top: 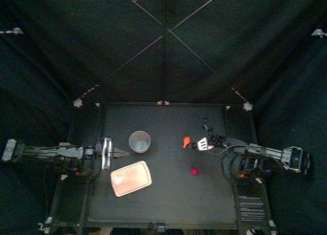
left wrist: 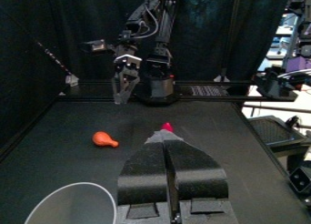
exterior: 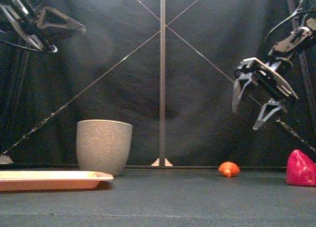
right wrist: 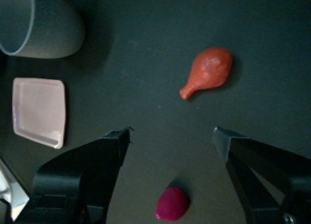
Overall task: Pick the drumstick then place it on the pink plate
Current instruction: Pick the drumstick
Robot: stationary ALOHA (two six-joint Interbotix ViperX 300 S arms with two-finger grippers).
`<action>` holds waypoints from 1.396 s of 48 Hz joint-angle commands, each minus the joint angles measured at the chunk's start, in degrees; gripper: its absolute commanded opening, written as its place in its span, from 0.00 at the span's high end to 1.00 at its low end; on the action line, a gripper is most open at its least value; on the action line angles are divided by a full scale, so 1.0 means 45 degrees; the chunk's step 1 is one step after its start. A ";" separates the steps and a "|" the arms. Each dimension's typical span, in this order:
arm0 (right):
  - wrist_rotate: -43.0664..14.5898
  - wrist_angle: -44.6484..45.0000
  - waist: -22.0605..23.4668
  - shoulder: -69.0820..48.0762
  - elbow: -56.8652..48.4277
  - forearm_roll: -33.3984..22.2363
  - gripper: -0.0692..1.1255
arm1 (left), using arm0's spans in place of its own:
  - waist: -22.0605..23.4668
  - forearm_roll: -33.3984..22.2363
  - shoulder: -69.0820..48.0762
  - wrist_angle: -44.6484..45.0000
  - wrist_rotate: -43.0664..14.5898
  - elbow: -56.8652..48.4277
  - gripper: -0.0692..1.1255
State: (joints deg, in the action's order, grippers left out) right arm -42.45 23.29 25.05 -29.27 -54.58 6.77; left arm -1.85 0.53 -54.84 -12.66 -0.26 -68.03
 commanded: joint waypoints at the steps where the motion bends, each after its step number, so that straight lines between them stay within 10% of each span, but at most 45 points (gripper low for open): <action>1: -0.0762 -0.0215 0.0215 0.0547 0.0117 0.0332 0.08 | -0.0039 0.0137 0.0059 -0.0156 -0.0020 0.0312 0.93; 37: -0.2422 0.1914 0.0234 0.6074 0.3887 0.0332 0.09 | -0.0059 0.0137 0.0059 -0.0195 0.0000 0.0195 0.93; 67: -0.5664 0.2363 0.0410 0.7383 0.4688 -0.3223 0.09 | -0.0020 0.0605 0.0059 -0.1230 -0.0020 0.0215 0.93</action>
State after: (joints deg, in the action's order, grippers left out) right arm -67.85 34.63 26.72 3.96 -35.33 -7.38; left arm -2.02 2.99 -54.93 -17.49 -0.26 -68.03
